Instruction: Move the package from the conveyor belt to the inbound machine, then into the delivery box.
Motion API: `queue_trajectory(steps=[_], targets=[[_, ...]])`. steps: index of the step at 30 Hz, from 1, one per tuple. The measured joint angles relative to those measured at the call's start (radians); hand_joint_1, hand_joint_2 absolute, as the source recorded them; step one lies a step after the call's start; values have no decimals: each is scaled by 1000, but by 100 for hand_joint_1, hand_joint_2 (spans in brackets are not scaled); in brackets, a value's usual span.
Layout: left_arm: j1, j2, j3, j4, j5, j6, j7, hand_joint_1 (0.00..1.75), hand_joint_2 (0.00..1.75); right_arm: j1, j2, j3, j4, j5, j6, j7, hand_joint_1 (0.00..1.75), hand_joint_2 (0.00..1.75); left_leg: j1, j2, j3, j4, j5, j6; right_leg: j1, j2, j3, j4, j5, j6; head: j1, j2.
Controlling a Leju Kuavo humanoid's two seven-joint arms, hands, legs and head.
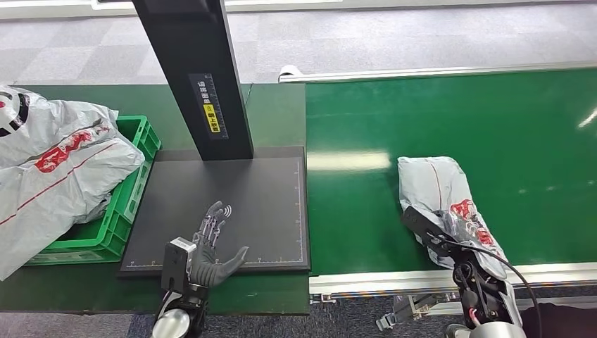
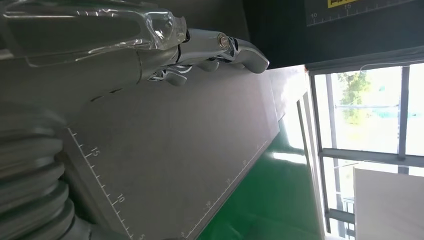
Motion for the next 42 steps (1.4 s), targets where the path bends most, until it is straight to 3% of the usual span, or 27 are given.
queue_trajectory(steps=[6, 11, 16, 20, 24, 28, 36, 42], targets=[[15, 1, 0, -11, 0, 1, 0, 0, 175, 19, 0, -2, -37, -33, -12, -36, 175, 175, 0, 0, -1, 0, 0, 0, 0, 0, -1, 0, 0, 0, 0, 0], [20, 2, 3, -17, -1, 25, -24, 0, 175, 46, 8, -3, -76, -144, -45, -136, 175, 175, 0, 0, -3, 0, 0, 0, 0, 0, -2, 0, 0, 0, 0, 0], [25, -9, 22, -57, -27, 254, -167, 0, 175, 80, 47, -19, -164, -364, -112, -316, 175, 175, 0, 0, -5, 0, 0, 0, 0, 0, -4, 0, 0, 0, 0, 0], [26, -17, 27, -105, 11, 370, -236, 0, 175, 98, 98, -24, -274, -473, -232, -466, 175, 175, 0, -1, -6, 0, 0, 0, 0, -1, -5, 1, 0, 0, 0, 0], [24, -23, 28, -155, 41, 452, -263, 0, 175, 98, 130, 10, -362, -420, -334, -518, 175, 175, 0, -1, -7, 0, 0, 0, 0, -1, -6, 1, 0, 0, 0, 0], [18, -25, 28, -193, 46, 495, -267, 0, 175, 96, 143, 91, -413, -306, -354, -535, 175, 175, 0, -1, -7, 0, 0, 0, 0, -1, -6, 1, 0, 0, 0, 0], [4, -25, 27, -210, 67, 475, -267, 0, 175, 61, 139, 348, -415, 4, -311, -524, 175, 175, 1, 0, -7, 0, 1, 0, 1, -1, -6, 1, 0, 0, 0, 0], [-24, -25, 22, -197, 88, 461, -267, 0, 175, -44, 133, 605, -266, 127, -222, -506, 175, 175, 1, 0, -7, 0, 1, 0, 1, -1, -6, 1, 0, 0, 0, 0]])
